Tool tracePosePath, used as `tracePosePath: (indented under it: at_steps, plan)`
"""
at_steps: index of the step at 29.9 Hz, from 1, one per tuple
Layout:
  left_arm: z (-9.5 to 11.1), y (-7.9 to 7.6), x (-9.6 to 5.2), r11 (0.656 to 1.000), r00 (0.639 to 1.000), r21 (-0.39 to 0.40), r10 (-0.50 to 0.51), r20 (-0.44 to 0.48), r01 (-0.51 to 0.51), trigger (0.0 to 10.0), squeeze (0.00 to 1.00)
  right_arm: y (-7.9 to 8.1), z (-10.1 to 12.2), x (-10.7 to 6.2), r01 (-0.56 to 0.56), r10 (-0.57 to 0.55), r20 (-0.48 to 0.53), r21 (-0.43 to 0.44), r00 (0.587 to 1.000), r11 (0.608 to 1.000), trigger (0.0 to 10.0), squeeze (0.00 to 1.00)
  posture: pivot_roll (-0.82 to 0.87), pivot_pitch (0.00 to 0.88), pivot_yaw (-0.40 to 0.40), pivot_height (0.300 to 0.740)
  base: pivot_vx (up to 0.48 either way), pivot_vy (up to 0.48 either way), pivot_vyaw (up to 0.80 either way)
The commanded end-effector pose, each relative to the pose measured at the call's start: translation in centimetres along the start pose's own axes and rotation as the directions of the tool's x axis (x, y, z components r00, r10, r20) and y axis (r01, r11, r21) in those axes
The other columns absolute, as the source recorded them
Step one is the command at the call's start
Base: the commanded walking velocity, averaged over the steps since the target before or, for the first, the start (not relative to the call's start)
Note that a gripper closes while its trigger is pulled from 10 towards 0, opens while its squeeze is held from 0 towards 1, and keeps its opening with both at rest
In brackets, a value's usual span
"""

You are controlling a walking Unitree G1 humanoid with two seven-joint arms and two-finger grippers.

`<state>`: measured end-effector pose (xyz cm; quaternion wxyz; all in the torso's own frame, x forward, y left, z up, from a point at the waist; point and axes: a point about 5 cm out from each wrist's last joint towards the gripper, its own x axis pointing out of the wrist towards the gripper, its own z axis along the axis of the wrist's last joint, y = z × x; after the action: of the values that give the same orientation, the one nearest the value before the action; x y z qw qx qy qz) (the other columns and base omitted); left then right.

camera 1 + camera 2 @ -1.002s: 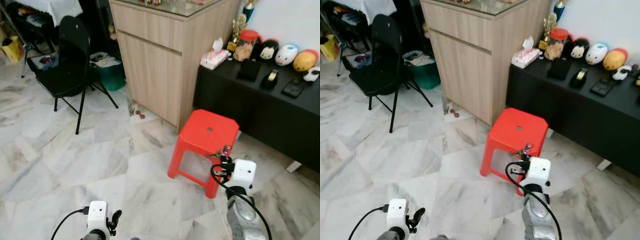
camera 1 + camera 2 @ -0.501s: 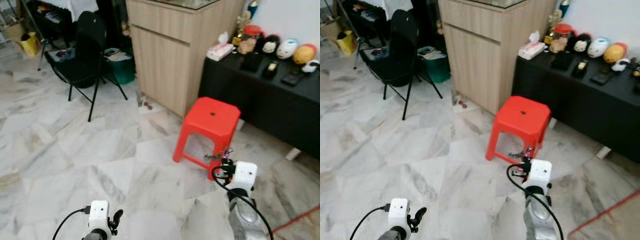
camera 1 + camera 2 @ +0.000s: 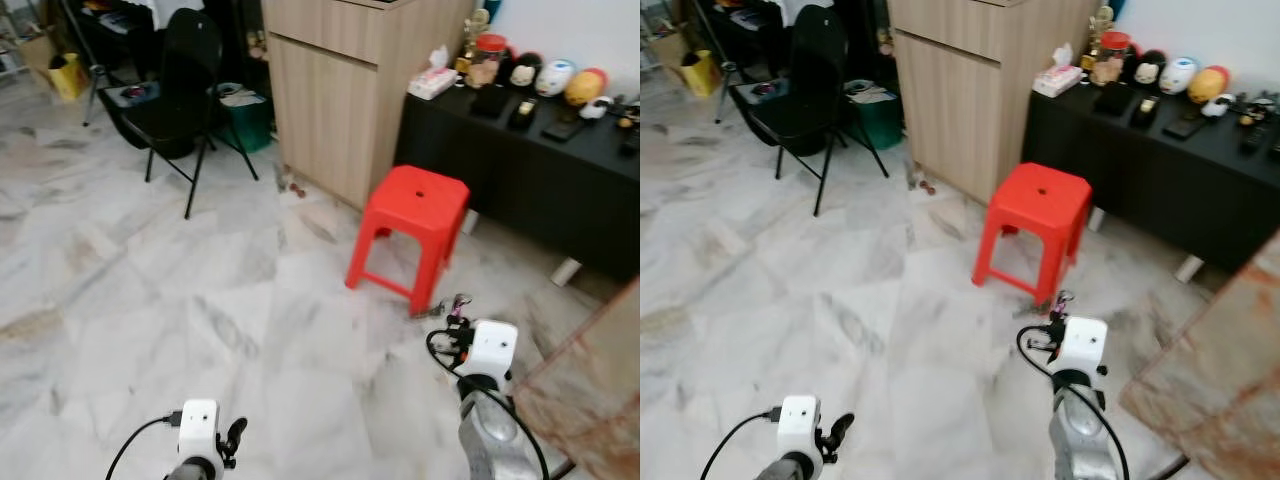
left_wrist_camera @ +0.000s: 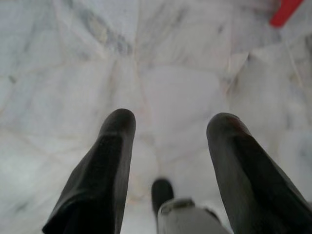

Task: Hang keys on a hook

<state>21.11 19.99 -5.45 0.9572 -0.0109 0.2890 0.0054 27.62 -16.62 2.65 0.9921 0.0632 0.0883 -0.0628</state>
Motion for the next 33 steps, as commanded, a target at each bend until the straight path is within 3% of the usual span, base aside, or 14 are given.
tracePosePath:
  at_steps: [1,27,33]
  plan:
    - [-0.17,-0.01,-0.04,1.0,1.0,-0.002,0.002,-0.01,-0.002,10.0,0.0,-0.23,-0.08,-0.02,0.003,-0.003,-0.007,-0.012,1.0,1.0,10.0,0.0,0.11,0.109,-0.004,0.74,-0.319,0.0,-0.78]
    - [0.08,0.32,0.05,1.0,1.0,0.007,0.017,-0.006,-0.017,10.0,0.0,-0.94,0.43,0.42,0.068,-0.068,0.013,-0.029,0.998,0.997,10.0,0.0,0.1,0.09,-0.001,0.74,-0.012,0.0,-0.76]
    - [0.11,0.35,0.04,1.0,1.0,0.007,0.016,-0.003,-0.016,10.0,0.0,-0.94,0.8,0.54,0.075,-0.074,0.041,-0.027,0.996,0.997,10.0,0.0,0.1,0.069,0.0,0.74,0.0,0.0,-0.07]
